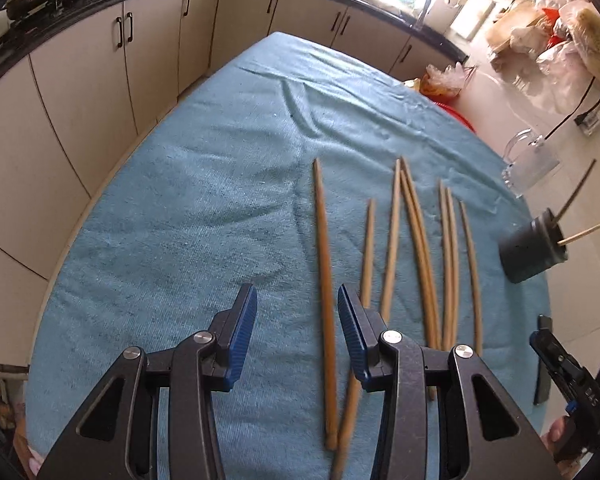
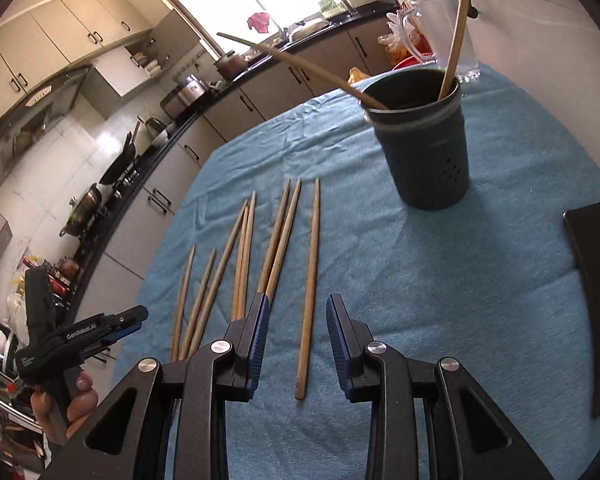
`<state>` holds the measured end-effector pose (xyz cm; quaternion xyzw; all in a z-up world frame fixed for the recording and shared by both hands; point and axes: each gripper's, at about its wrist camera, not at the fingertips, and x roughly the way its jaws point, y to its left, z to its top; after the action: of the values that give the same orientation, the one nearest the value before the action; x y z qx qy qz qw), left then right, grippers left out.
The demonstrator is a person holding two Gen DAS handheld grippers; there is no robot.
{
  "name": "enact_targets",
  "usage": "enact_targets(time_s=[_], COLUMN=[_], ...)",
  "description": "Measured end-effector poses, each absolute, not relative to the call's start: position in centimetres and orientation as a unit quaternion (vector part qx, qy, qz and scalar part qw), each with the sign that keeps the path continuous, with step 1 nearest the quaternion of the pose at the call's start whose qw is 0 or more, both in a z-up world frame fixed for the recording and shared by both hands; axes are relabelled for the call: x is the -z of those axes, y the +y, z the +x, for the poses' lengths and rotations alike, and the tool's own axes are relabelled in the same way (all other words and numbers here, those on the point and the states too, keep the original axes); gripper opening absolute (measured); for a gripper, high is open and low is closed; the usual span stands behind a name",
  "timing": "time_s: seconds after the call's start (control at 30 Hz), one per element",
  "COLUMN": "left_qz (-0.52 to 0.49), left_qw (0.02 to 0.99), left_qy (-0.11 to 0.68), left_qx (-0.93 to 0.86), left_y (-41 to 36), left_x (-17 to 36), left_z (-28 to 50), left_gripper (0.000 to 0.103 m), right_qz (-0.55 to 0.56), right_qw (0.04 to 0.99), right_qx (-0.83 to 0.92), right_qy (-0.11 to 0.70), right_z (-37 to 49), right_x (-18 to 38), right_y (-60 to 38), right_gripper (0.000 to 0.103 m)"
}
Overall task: Organize utensils
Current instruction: 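Return to the pile and grasp a chopstick with each tool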
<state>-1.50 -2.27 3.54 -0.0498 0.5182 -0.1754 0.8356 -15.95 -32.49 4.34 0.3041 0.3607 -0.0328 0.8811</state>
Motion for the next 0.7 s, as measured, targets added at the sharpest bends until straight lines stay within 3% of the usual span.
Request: enact_targets(time_s=[0.2, 0.43, 0.6, 0.7], left_qz=[-0.025, 0.034, 0.043, 0.04], left_qw=[0.832, 0.85, 0.864, 0.867], left_qy=[0.529, 0.509, 0.486, 0.481], left_qx=[0.164, 0.13, 0.125, 0.127], left_y=[-4.4, -7.5, -7.7, -7.5], left_x=[-2.1, -1.1, -0.9, -0.8], left_z=[0.4, 2.7, 2.9, 3.1], left_gripper=[0.04, 0.012, 0.011, 0.009], right_qz=[0.302, 0.293, 0.259, 0.241], right_qw=[0.876, 0.871, 0.873, 0.87], right_qx=[0.047, 0.065, 0.081, 0.086], right_qy=[0.373, 0.389, 0.405, 0.42], right_z=[-15.5, -13.5, -10.0, -7.3], right_x=[-3.4, -2.7, -2.1, -1.5], right_y=[-32.4, -33.0, -32.8, -32.5], right_gripper=[0.032, 0.032, 0.031, 0.025])
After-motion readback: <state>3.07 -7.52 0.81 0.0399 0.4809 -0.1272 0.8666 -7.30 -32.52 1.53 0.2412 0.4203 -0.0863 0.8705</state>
